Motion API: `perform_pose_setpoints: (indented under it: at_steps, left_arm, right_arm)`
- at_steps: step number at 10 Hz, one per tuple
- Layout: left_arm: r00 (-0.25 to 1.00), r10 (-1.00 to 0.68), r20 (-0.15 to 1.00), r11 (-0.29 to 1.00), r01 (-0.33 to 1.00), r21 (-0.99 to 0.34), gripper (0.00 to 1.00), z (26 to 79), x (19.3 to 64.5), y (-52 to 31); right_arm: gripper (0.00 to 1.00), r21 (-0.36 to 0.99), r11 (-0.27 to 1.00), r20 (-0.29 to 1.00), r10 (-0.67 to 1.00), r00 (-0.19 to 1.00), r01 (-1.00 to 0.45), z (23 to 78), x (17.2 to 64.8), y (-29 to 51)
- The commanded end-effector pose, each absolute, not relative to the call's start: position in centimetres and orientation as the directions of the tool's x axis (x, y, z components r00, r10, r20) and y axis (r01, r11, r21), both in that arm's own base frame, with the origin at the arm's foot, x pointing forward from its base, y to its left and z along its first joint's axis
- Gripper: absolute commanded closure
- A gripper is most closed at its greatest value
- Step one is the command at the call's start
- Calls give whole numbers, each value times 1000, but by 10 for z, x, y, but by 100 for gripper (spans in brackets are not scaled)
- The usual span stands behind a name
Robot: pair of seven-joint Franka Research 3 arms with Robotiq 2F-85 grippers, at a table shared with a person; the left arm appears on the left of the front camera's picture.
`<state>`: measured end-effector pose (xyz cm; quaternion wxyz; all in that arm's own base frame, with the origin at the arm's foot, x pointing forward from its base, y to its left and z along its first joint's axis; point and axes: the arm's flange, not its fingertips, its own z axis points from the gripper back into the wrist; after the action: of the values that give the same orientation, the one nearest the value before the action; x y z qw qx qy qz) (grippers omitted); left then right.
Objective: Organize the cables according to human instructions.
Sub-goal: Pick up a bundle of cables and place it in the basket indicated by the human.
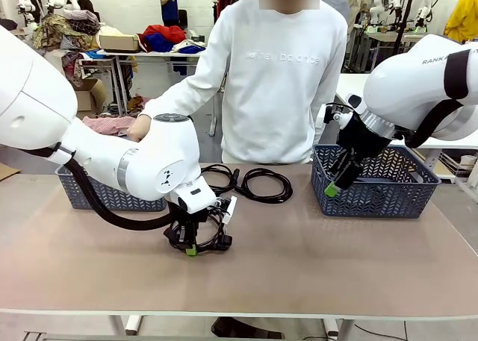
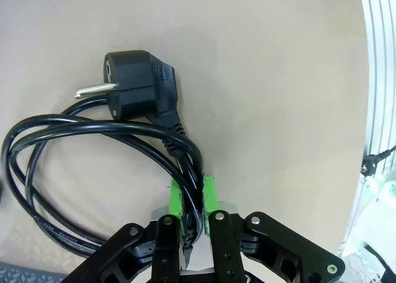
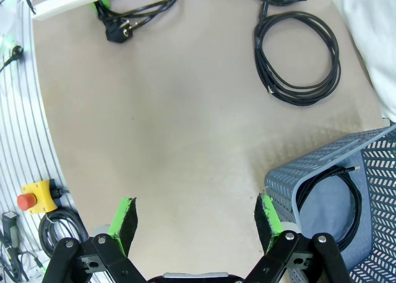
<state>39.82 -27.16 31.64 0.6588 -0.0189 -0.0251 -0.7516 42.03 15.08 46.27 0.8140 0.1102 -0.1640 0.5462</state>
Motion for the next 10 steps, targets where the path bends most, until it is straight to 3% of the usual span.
perform_pose_setpoints:
  at_steps: [1, 6, 10]
  left_arm:
    - [-148, -988, 34, -147, 988, 37, 100, 326, 396, -269]
    - [-127, -989, 76, -127, 992, 3, 99, 412, 393, -286]
    - [-111, -990, 84, -105, 992, 70, 99, 486, 432, -278]
  right_arm:
    - [0, -1, 391, 385, 850, 361, -920, 464, 420, 151]
    - [0, -1, 391, 385, 850, 361, -920, 464, 420, 151]
    - [0, -1, 391, 385, 850, 361, -920, 464, 420, 151]
